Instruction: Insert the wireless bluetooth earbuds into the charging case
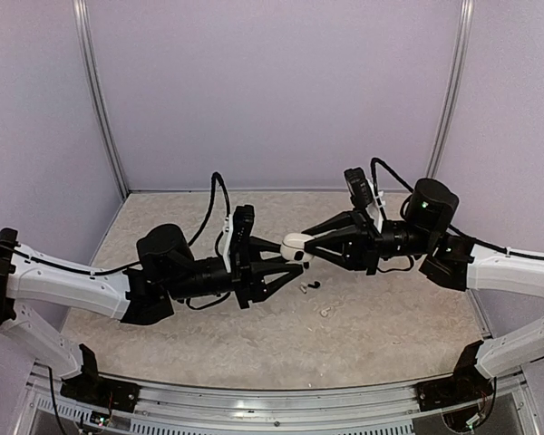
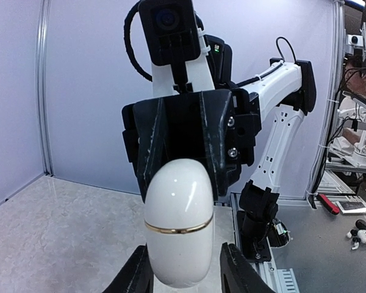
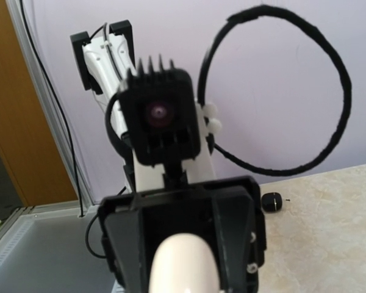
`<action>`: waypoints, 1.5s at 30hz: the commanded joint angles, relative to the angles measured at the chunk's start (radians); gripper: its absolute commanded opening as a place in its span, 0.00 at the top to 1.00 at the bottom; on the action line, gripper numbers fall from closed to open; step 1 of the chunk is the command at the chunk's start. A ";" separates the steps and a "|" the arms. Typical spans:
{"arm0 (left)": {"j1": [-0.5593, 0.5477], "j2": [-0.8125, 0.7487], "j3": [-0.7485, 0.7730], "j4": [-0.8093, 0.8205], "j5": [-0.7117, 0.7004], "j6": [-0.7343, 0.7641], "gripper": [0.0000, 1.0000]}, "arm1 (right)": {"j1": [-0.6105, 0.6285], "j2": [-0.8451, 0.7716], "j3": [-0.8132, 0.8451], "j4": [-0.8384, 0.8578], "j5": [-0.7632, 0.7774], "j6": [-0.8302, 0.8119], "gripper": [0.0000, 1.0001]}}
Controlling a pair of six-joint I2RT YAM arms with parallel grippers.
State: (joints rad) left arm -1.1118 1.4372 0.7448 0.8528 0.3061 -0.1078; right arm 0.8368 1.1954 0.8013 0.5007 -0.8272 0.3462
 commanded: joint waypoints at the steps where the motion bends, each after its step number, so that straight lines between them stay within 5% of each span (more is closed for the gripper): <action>1: -0.003 0.019 0.024 0.040 0.004 -0.016 0.62 | 0.010 0.004 -0.016 0.044 -0.010 0.016 0.79; 19: -0.004 0.029 0.046 0.035 -0.008 -0.038 0.61 | 0.010 0.008 -0.022 0.050 -0.017 0.016 0.79; 27: -0.005 0.033 0.045 0.038 -0.008 -0.049 0.70 | 0.010 0.010 -0.023 0.050 -0.019 0.014 0.79; 34: -0.005 0.035 0.053 0.029 -0.005 -0.055 0.62 | 0.010 0.011 -0.024 0.052 -0.023 0.011 0.79; 45: -0.003 0.040 0.057 0.025 -0.004 -0.052 0.70 | 0.011 0.012 -0.025 0.053 -0.022 0.010 0.79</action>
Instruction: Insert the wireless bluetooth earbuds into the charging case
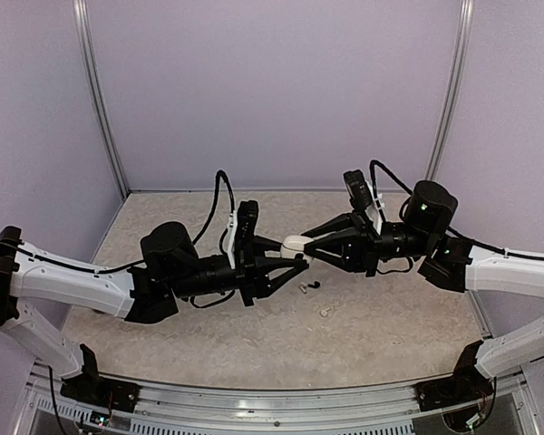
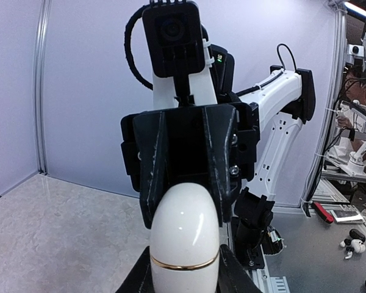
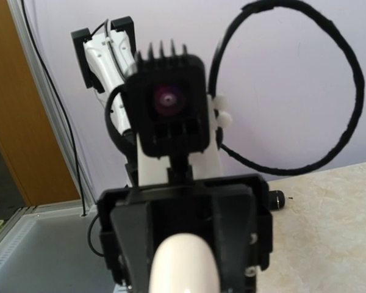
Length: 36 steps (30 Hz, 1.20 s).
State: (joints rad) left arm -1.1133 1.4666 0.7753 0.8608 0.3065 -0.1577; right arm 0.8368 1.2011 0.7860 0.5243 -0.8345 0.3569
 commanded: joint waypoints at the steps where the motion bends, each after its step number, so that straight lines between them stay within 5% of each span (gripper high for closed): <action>1: -0.001 0.009 0.025 0.017 -0.004 -0.001 0.72 | 0.010 0.006 -0.010 0.029 -0.014 -0.001 0.79; 5: -0.001 0.007 0.021 0.015 0.003 0.011 0.81 | 0.010 0.006 -0.011 0.030 -0.015 -0.001 0.76; 8: -0.002 0.002 0.019 0.009 0.011 0.023 0.85 | 0.011 0.007 -0.003 0.010 -0.010 -0.010 0.57; 11: -0.007 -0.007 0.017 -0.007 0.021 0.047 0.88 | 0.010 0.003 0.005 -0.020 0.014 -0.029 0.51; 36: -0.096 -0.059 -0.017 -0.099 -0.060 0.202 0.91 | -0.023 -0.033 0.070 -0.137 0.093 -0.079 0.50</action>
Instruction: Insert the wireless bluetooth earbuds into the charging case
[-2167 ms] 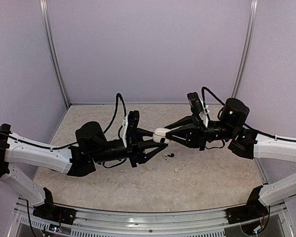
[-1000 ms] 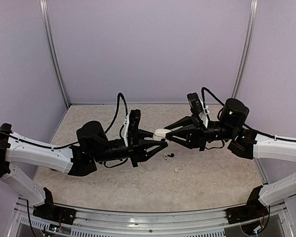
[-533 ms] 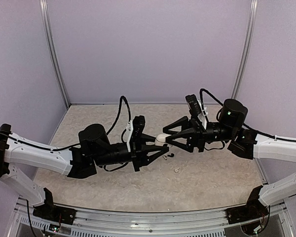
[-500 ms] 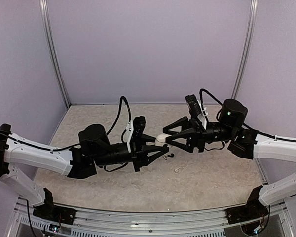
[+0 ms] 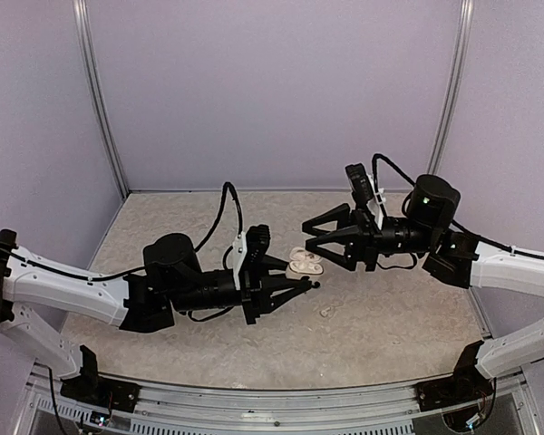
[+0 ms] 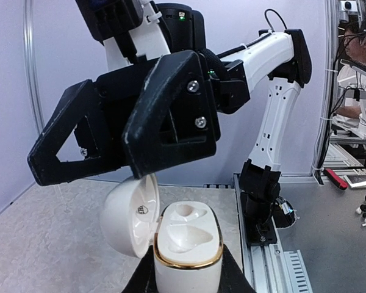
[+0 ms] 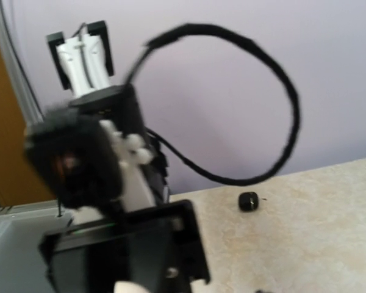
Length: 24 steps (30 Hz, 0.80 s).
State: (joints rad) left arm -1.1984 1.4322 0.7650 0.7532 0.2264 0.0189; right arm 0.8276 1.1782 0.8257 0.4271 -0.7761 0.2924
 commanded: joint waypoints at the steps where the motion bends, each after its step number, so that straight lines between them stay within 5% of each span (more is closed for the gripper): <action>1: -0.010 -0.025 -0.007 0.010 0.017 0.025 0.91 | -0.016 -0.009 0.032 -0.048 0.037 -0.018 0.50; 16: 0.052 -0.038 -0.088 0.073 0.024 -0.073 0.91 | -0.029 -0.100 0.032 -0.195 0.044 -0.108 0.42; 24: 0.050 -0.030 -0.084 0.093 0.050 -0.086 0.91 | -0.027 -0.022 0.023 -0.164 -0.005 -0.082 0.40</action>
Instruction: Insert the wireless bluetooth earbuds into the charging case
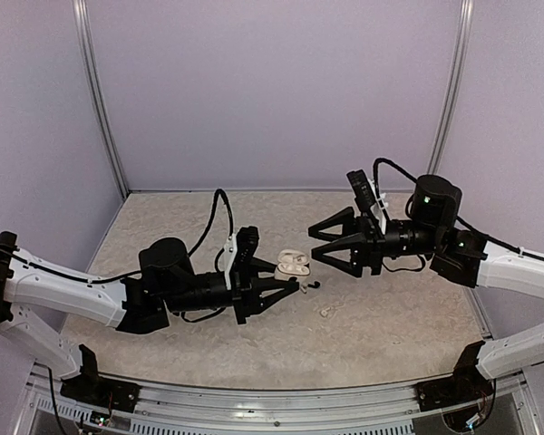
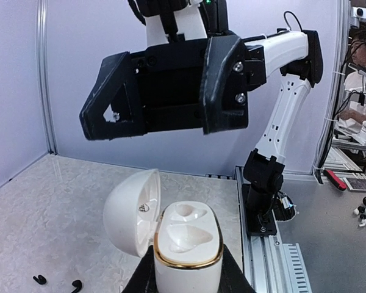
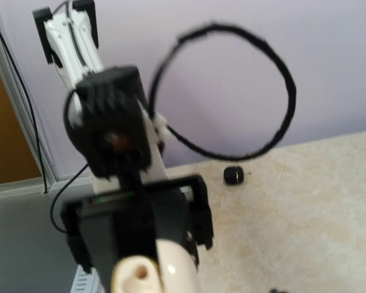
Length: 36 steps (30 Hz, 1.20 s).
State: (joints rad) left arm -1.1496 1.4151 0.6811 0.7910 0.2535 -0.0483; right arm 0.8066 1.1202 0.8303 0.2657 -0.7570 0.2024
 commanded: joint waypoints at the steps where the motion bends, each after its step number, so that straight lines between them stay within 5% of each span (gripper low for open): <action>1: 0.001 -0.011 0.000 0.059 0.025 -0.027 0.91 | -0.006 0.042 0.018 0.006 -0.026 0.011 0.40; 23: 0.005 -0.002 -0.030 0.088 0.021 -0.058 0.92 | -0.005 0.054 0.045 -0.025 0.003 0.017 0.40; 36: 0.058 -0.064 -0.154 0.123 -0.058 -0.116 0.92 | -0.067 -0.050 0.026 -0.269 0.139 -0.109 0.35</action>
State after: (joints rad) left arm -1.1023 1.4075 0.5644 0.8700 0.2333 -0.1421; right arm 0.7856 1.0904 0.8433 0.1375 -0.6964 0.1661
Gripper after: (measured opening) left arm 0.234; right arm 0.664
